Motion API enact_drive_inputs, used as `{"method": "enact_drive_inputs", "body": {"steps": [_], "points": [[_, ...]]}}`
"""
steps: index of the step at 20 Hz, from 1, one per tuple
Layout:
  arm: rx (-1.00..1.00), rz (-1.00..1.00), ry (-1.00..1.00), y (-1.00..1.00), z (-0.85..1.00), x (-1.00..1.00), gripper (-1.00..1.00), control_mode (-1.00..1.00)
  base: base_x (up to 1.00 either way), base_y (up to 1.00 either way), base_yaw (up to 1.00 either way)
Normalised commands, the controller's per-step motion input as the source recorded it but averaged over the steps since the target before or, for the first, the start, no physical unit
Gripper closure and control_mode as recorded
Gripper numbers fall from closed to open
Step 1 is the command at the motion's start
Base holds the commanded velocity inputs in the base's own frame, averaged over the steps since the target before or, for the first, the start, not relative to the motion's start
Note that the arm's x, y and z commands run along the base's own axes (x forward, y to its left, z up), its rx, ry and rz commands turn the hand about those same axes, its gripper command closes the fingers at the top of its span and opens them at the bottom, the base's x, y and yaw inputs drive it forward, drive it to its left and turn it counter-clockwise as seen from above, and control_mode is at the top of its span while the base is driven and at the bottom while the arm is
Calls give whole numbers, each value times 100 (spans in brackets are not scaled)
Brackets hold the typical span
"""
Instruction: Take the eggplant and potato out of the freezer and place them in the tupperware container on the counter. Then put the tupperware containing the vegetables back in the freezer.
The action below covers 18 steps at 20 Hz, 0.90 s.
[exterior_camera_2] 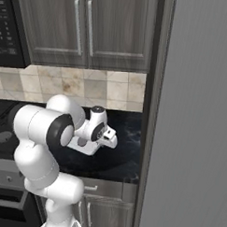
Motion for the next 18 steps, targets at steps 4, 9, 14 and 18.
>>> {"method": "enact_drive_inputs", "body": {"steps": [4,9,14,18], "points": [[0,0,-2,0,0,-16,100,-100,0,0,0],[1,-3,-5,0,32,-30,100,-100,0,0,0],[6,-8,-6,0,82,-36,100,-100,0,0,0],[7,-10,-3,0,98,-43,100,-100,0,0,0]]}}
